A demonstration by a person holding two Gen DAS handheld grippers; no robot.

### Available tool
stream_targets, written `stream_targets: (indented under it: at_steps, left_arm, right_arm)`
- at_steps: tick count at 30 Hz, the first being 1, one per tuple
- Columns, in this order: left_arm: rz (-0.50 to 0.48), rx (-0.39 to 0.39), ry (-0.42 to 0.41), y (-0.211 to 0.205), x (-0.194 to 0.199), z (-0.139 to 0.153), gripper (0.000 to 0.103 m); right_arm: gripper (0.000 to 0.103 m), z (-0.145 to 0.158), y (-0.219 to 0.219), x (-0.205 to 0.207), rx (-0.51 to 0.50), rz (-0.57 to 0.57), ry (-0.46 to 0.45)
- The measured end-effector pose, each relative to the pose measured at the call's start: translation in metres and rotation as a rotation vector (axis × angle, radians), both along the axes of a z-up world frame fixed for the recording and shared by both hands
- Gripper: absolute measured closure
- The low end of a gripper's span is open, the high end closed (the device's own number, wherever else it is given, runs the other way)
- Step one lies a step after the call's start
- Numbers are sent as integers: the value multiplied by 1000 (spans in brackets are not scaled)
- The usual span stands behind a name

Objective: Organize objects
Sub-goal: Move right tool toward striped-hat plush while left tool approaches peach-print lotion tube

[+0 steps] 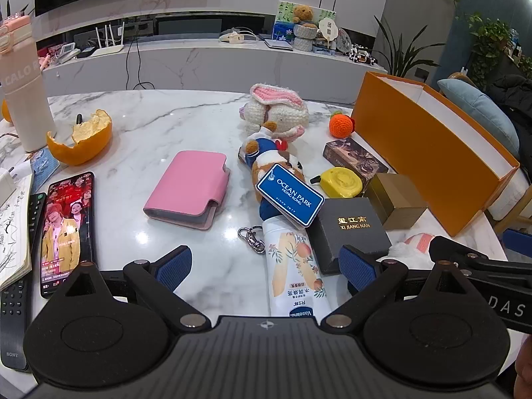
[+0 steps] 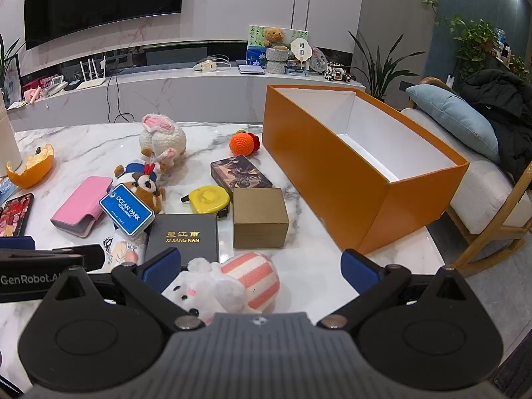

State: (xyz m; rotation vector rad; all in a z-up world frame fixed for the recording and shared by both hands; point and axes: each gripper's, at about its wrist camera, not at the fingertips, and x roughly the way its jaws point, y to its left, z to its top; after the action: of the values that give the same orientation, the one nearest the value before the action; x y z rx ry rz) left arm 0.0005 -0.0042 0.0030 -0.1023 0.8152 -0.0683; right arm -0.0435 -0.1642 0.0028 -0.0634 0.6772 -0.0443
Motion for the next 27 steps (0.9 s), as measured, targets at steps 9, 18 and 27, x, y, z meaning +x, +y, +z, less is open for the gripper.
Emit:
stream_targets:
  at_steps: [9,18,27]
  left_arm:
    - [3,0,2,0,2,-3,0]
    - [-1,6,5,-1,3,-7,0]
    - [-19,-11,32,-4,8,-16,0]
  right_arm:
    - [1,-2,1,2,2,1,-2]
    - [1,-5,1,3,1,2,7]
    - [1,-13,-4,4,7,11,31]
